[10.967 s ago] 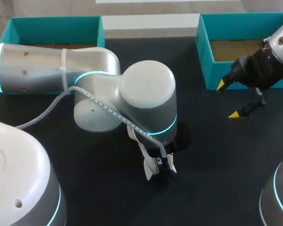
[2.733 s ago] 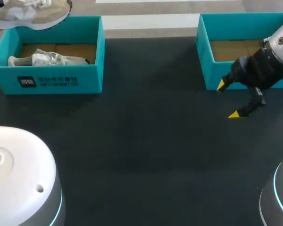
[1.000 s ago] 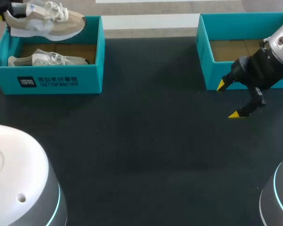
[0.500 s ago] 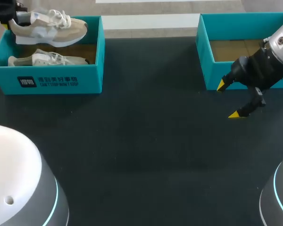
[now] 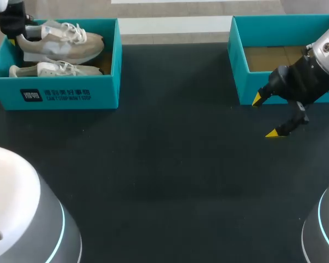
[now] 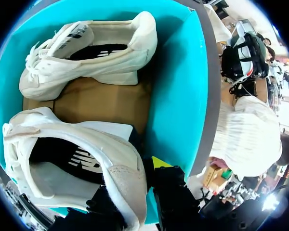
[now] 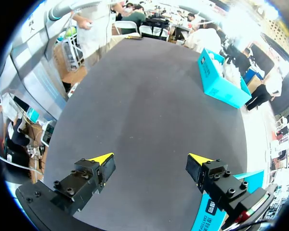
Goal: Take the shoe out of the shoebox, open the shoe tongue, remove and reinsert the insole, then place the shoe into the shoebox
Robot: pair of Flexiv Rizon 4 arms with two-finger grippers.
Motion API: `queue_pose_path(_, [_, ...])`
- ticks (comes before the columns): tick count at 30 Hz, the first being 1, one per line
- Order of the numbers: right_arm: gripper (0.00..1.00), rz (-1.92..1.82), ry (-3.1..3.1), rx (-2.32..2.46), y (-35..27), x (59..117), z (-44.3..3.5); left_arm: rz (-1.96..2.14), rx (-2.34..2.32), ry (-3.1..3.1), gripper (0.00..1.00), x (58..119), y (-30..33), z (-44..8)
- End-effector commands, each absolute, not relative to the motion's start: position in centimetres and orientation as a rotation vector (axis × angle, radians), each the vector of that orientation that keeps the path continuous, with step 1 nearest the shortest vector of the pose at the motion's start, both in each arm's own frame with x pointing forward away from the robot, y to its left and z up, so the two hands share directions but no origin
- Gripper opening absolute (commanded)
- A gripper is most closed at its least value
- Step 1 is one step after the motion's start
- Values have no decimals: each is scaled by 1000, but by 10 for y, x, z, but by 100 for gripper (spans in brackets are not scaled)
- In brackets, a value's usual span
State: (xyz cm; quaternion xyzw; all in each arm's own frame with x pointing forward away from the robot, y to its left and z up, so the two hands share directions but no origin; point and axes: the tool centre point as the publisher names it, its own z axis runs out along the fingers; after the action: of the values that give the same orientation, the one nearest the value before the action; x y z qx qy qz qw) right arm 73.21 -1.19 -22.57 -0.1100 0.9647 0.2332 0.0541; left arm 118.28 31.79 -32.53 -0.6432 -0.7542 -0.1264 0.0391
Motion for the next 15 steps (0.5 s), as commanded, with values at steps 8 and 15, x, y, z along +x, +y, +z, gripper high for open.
queue_pose_path(8, [100, 704, 2931, -332, -11, 732, -227, -341, -1932, -2338, 0, 1186, 315, -344])
queue_pose_path(15, [100, 704, 2931, -332, -11, 732, -227, -308, -1935, -2331, 0, 1187, 314, -356])
